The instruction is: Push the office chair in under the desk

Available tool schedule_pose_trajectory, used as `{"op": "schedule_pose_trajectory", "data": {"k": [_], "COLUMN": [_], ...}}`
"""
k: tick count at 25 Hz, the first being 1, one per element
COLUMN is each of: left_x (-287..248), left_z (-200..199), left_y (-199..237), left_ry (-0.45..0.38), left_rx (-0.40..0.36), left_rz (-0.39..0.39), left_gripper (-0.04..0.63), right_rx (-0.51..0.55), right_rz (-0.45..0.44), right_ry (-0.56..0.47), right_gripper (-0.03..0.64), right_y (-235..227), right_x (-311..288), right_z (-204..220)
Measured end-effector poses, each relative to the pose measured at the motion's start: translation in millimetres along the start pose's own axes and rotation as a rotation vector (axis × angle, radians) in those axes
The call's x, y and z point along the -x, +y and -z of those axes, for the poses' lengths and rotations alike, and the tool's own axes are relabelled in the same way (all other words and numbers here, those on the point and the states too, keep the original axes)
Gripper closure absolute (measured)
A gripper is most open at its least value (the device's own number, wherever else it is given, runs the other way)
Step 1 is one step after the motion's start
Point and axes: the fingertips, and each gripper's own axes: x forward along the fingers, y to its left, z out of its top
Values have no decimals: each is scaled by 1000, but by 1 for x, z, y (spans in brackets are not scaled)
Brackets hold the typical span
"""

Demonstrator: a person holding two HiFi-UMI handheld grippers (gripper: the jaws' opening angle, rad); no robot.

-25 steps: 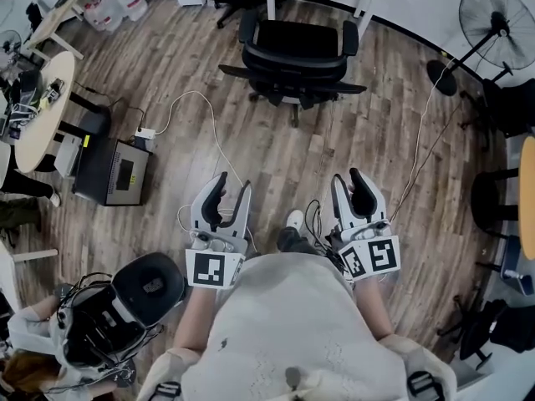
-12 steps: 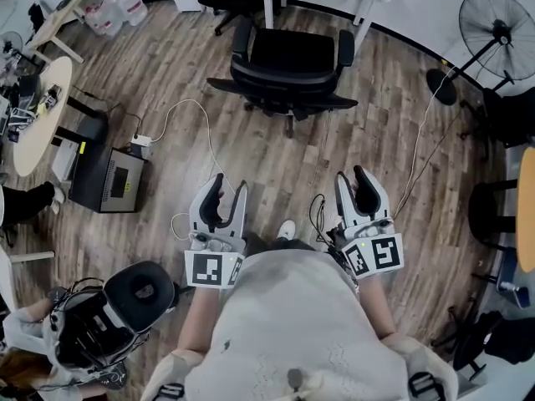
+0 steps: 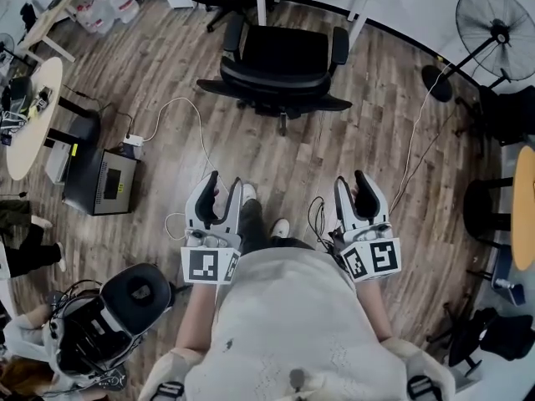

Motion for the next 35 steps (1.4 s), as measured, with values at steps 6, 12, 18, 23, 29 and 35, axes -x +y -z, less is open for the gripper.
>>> {"op": "schedule_pose_trajectory", "data": {"k": [6, 12, 18, 23, 29, 35], "left_x": [-41, -92, -138, -185, -230, -275], "left_z": [3, 4, 22, 32, 55, 74], "left_y": [19, 49, 92, 121, 152, 175], "left_ry": [11, 15, 48, 75, 110, 146], "left_rx": [-4, -3, -4, -12, -20, -31], "left_rz": [22, 34, 30, 40, 53, 95], "left_gripper": [430, 431, 430, 430, 431, 430], "right_rx": [12, 24, 35, 38, 47, 48], "right_rz": [42, 62, 94, 130, 166, 198], "right_ry": [17, 45, 77, 112, 157, 210], "right_gripper": [456, 453, 448, 446, 443, 440], "right_y": [-17, -27, -39, -57, -73, -89], "right_x": [-31, -81, -137, -182, -231, -277], "right_z": [-3, -3, 7, 11, 26, 40]}}
